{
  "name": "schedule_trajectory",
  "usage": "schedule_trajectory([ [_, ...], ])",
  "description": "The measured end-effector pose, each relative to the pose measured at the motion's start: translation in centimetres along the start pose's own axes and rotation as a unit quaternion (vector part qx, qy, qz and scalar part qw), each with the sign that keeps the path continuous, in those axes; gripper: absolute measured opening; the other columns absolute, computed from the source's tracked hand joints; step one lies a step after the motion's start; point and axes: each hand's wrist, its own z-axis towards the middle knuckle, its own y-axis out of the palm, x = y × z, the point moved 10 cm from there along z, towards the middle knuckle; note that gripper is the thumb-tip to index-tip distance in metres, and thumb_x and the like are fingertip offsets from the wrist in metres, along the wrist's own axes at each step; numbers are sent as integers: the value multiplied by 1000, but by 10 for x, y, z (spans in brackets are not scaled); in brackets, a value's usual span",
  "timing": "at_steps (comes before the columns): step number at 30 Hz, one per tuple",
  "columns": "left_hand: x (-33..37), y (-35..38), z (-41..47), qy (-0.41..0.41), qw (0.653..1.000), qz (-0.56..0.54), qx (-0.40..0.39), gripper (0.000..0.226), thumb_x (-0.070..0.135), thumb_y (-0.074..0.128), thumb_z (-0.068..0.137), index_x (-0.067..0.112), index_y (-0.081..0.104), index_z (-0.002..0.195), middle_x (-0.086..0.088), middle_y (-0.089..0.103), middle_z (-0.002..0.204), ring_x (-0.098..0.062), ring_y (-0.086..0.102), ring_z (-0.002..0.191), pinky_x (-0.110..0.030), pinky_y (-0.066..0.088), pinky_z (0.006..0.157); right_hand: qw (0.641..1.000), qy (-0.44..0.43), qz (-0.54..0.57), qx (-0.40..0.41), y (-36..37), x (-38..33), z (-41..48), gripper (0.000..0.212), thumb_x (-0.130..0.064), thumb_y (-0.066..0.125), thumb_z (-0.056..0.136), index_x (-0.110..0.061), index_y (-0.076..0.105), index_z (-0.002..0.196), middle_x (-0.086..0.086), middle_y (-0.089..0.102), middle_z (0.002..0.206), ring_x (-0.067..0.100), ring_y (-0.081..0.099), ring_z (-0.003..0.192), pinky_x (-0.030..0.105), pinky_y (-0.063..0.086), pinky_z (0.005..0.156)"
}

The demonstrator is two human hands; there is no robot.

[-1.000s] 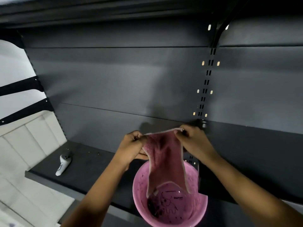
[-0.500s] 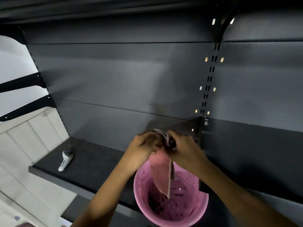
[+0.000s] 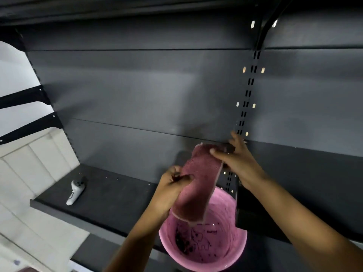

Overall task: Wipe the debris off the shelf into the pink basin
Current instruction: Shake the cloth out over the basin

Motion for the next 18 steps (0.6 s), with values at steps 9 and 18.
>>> schedule_trajectory([
  [9,23,5,-9,79,994,49,-65,38,-6,60,66,3,53,102,-2,61,85,-10,59,83,-25,47,77,891,-159,-401,-143,63,11,-30,37,-30,68,76,-14,58,107,9,52,110,27,55,102,31,42,85],
  [18,-27,-12,3,36,971,224,-80,14,7,61,84,20,57,82,7,58,80,-8,54,79,-29,44,74,852,-173,-476,-128,58,18,-22,12,-34,56,78,-32,62,88,-8,67,82,18,62,98,33,30,85],
])
